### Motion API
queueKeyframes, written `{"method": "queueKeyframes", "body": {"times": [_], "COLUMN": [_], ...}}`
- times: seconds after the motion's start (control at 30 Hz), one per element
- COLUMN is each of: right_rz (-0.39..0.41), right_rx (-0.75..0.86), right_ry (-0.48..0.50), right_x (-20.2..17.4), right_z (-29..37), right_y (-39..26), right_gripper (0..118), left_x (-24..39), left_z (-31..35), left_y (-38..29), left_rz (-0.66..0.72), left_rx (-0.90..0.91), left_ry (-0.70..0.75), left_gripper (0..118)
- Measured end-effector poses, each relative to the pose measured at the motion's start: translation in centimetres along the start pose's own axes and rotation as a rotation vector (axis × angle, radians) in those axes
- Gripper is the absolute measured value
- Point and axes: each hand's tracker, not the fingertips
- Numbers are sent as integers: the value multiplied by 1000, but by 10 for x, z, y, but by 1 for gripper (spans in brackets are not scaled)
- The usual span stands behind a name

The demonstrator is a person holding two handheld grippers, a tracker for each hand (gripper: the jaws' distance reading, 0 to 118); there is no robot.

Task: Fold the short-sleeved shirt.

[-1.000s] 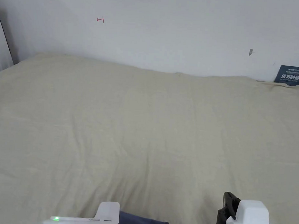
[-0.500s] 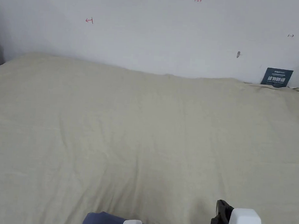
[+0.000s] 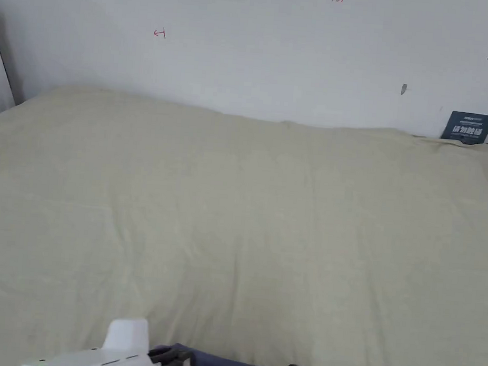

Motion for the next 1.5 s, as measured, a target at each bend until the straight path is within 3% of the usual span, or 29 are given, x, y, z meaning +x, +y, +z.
{"method": "queueKeyframes", "body": {"times": [0.17,0.23,0.3,0.33,0.47,0.57,0.97,1.13,1.17,1.5], "right_rz": [36,45,20,7,-16,-40,-57,-43,-37,3], "right_rx": [-143,-222,-196,-182,-187,-179,-162,-152,-149,-57], "right_ry": [38,-13,0,-1,8,21,36,34,33,-4], "right_x": [-22,-22,-19,-17,-14,-9,-6,-7,-8,-6], "right_z": [-36,-53,-57,-54,-52,-51,-49,-47,-47,-27], "right_y": [-23,-35,-42,-41,-40,-42,-48,-47,-47,-36], "right_gripper": [1,1,1,1,1,1,1,1,1,1], "left_x": [-33,-43,-51,-54,-61,-68,-75,-68,-66,-58], "left_z": [32,36,35,33,17,-3,-53,-51,-50,-28], "left_y": [-4,-8,-12,-13,-13,-11,-2,0,1,7], "left_rz": [39,57,75,81,74,75,24,-18,-14,20], "left_rx": [29,20,18,6,-76,-144,-287,-303,-300,-254], "left_ry": [54,64,68,67,21,-7,-132,-114,-117,-167], "left_gripper": [3,5,11,17,71,81,79,42,26,16]}}
